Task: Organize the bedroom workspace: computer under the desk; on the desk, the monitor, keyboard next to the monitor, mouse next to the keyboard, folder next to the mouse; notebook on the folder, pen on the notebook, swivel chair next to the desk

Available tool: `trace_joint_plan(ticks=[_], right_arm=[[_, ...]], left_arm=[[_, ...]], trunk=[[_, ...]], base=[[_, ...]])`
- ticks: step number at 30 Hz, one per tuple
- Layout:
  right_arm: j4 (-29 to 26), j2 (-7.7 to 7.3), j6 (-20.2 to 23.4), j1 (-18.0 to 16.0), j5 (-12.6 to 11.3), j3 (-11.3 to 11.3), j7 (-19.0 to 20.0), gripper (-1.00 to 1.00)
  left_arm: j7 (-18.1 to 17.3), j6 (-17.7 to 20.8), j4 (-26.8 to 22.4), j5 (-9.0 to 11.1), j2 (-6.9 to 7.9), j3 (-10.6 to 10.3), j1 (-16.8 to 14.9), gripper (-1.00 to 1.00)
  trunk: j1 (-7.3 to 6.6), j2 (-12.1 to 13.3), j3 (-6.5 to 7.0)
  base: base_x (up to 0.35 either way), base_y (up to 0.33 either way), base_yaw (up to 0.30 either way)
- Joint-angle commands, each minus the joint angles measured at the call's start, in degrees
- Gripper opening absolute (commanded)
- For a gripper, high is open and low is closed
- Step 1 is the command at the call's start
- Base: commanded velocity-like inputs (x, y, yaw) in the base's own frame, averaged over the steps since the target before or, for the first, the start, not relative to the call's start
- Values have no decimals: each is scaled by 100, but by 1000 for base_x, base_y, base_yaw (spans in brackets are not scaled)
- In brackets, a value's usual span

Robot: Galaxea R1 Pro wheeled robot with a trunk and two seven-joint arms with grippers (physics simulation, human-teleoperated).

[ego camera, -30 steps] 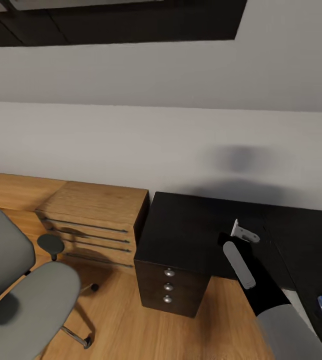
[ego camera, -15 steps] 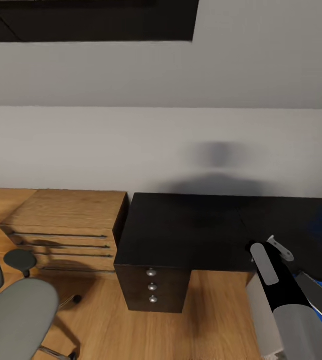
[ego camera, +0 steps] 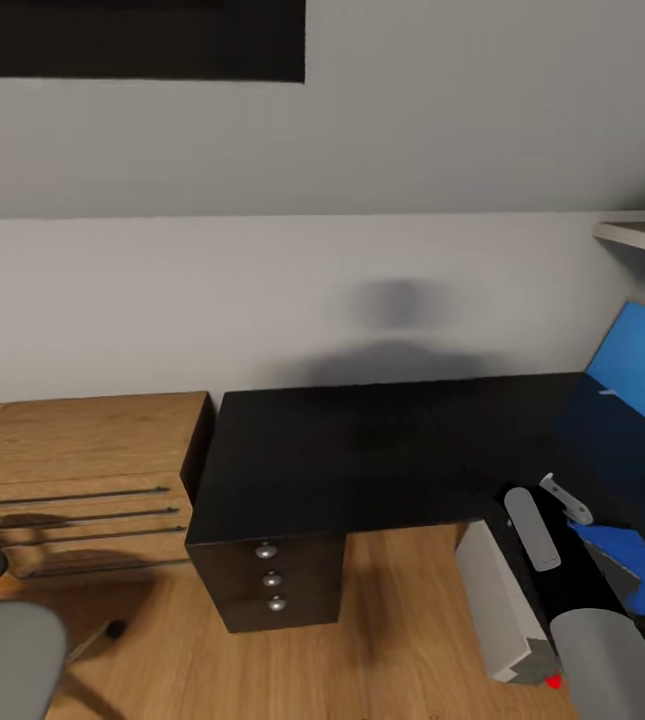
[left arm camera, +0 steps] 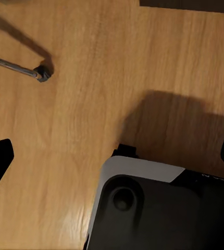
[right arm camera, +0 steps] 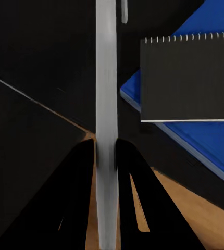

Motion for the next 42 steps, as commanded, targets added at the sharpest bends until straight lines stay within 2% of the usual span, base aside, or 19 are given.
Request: trace_joint_plan(ticks=[1,18,25,35,42], right_arm=[[-9,-9,33,-5,-27,-3,-27,-100],[-7,-21,24,-5,-24,1,-27,-100],[-17,-14,-211,-5,-9,49,-27,-100],[9,-15,-246,-5,-5,58,-18,-100],[485,-93,-272,-8,8,44,160,-100]], left_arm=[[54,24,-13,39,9,-48,-2,100],[55,15,-12,36,17,-49,-2,100],[60,21,-8,43,19,-37,-2,100],[64,24,-7,48,18,-30,-2,100],[64,24,-6,48,18,-31,-2,100]], trunk=[[4,-12,-12],[4,-12,-14],[4,-12,-14],[4,-12,-14],[4,-12,-14]], base=[[0,0,-300],[0,0,-288],[0,0,-47],[17,0,-1],[95,0,0]])
